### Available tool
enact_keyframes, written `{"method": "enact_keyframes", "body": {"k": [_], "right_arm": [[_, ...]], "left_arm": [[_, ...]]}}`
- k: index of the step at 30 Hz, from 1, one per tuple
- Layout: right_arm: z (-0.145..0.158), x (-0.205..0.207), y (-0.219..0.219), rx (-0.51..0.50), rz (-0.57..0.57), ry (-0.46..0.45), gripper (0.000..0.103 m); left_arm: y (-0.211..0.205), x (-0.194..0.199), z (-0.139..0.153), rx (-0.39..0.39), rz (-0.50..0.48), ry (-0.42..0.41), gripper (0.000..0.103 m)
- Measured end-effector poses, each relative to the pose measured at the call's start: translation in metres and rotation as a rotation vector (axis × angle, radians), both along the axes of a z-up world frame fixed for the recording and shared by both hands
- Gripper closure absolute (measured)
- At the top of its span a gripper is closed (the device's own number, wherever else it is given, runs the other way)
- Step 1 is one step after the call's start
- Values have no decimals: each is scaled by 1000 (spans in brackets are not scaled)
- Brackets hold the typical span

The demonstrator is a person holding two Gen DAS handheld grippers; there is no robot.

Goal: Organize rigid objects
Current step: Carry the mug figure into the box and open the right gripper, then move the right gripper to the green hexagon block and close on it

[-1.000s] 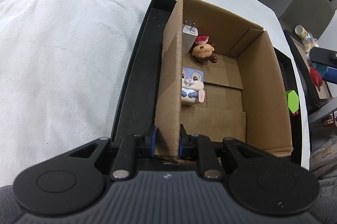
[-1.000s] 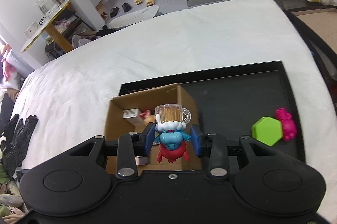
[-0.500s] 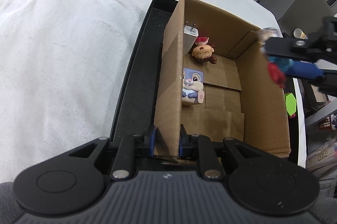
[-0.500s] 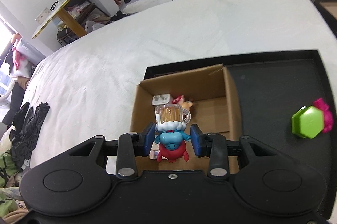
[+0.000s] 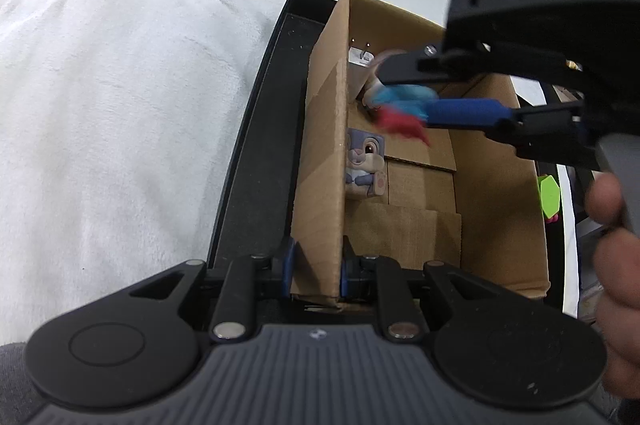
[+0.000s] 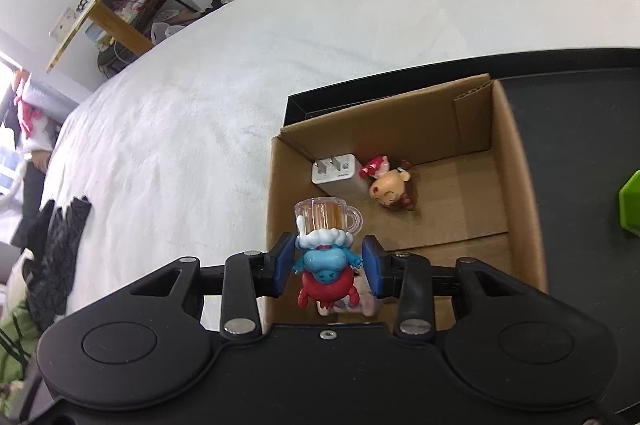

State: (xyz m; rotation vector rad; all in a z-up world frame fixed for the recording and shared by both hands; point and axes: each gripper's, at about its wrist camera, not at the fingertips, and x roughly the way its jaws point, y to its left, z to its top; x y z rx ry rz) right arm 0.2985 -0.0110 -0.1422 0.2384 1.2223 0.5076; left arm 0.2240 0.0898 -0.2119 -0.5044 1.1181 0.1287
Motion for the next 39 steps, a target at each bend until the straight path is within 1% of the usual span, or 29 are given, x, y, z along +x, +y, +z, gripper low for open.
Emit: {"method": "enact_keyframes", "body": {"k": [2,9,14,20,26,30,39], "right_arm": [[-3,2,-1,29,-7,23,60],[9,-3,-16,47,-9,10,60],[26,-7,-45,48,-33,-27,59],[42,-11,-89,27,-97,-59,58],[48,-12,-123,3,-147,-82,57],[50,-13,-141,-5,-174,-93,54],[53,-14,-174,-17,-208,-110,53]], "left_arm": [[1,-1,0,-2,1,-1,84],[1,0,-2,-1,-2,-1,83],[1,-1,-1,2,-3,-2,83],[0,-2,0,9,-5,-2,83],[-1,-1,1,15,-3,0,83],[-2,0,1,20,-2,3,83],[-4,2,1,32,1,15,83]]}}
